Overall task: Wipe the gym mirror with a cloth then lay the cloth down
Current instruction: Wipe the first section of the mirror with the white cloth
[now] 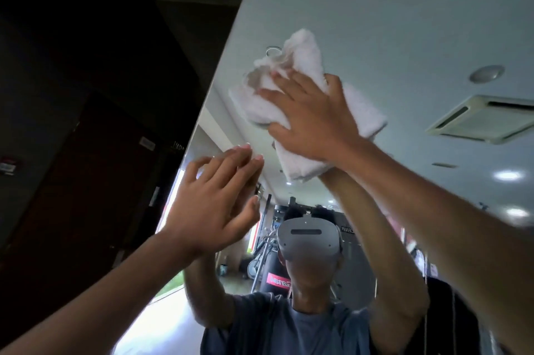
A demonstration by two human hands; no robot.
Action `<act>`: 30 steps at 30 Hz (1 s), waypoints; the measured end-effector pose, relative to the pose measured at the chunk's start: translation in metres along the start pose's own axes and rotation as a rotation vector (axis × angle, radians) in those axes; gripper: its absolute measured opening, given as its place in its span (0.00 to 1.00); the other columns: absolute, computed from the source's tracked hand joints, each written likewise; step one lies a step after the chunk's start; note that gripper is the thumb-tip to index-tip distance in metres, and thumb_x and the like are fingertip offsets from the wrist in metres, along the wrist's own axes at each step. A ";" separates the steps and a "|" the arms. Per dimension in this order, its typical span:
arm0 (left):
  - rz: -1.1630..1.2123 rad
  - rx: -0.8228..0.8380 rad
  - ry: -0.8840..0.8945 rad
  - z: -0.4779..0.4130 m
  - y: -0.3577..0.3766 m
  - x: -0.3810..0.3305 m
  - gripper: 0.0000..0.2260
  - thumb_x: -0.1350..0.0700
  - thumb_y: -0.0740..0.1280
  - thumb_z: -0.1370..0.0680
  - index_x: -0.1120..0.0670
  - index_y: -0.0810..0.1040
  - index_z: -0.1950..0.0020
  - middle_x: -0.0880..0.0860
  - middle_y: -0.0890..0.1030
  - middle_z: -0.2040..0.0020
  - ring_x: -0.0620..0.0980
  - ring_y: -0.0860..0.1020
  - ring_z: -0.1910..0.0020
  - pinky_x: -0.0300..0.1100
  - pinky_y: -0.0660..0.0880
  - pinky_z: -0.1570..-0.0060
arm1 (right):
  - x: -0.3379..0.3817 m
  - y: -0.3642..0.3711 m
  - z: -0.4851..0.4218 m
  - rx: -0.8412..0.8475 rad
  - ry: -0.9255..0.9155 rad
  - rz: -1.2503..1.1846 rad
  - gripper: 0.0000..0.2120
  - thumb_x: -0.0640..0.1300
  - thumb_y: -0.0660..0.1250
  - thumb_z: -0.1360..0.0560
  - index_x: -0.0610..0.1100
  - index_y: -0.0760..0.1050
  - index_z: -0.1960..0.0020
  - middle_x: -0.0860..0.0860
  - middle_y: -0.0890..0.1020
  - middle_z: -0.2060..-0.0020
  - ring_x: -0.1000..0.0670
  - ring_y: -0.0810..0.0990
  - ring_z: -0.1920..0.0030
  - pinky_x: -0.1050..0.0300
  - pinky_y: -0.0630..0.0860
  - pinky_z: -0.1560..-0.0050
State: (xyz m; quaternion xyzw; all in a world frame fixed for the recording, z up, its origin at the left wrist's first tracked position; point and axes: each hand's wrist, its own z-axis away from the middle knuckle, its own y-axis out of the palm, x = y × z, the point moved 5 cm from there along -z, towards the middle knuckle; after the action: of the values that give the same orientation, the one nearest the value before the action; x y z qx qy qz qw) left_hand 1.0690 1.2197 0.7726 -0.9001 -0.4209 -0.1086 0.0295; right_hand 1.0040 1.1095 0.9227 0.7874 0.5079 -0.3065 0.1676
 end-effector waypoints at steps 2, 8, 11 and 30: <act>0.061 -0.011 -0.108 0.006 0.001 0.004 0.26 0.44 0.56 0.22 0.54 0.74 0.27 0.51 0.73 0.26 0.49 0.68 0.26 0.43 0.55 0.28 | -0.008 -0.004 0.006 0.068 -0.178 -0.059 0.30 0.64 0.51 0.24 0.62 0.59 0.23 0.57 0.57 0.21 0.53 0.54 0.22 0.44 0.52 0.32; 0.077 -0.025 -0.360 0.012 0.008 0.020 0.31 0.41 0.52 0.22 0.54 0.66 0.22 0.52 0.62 0.20 0.48 0.54 0.19 0.51 0.48 0.22 | -0.070 -0.012 -0.019 -0.083 0.281 -0.034 0.30 0.61 0.50 0.28 0.62 0.64 0.26 0.55 0.64 0.23 0.51 0.60 0.24 0.40 0.58 0.34; 0.114 0.002 -0.452 0.014 0.012 0.025 0.34 0.38 0.48 0.21 0.52 0.58 0.19 0.52 0.52 0.17 0.46 0.44 0.19 0.51 0.44 0.21 | -0.022 -0.004 -0.030 -0.136 0.491 0.001 0.28 0.60 0.54 0.24 0.58 0.62 0.24 0.53 0.61 0.22 0.50 0.57 0.23 0.38 0.55 0.31; 0.053 0.043 -0.363 0.064 0.017 0.030 0.30 0.42 0.49 0.17 0.55 0.58 0.19 0.52 0.53 0.18 0.47 0.49 0.19 0.58 0.55 0.24 | 0.125 0.008 -0.053 0.180 -0.390 -0.112 0.25 0.59 0.52 0.24 0.64 0.65 0.27 0.60 0.64 0.24 0.55 0.54 0.22 0.45 0.44 0.28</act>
State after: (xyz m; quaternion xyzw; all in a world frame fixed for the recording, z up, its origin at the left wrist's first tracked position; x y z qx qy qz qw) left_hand 1.1117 1.2405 0.7172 -0.9149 -0.3977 0.0654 -0.0250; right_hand 1.0653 1.2235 0.8808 0.6955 0.4793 -0.5060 0.1745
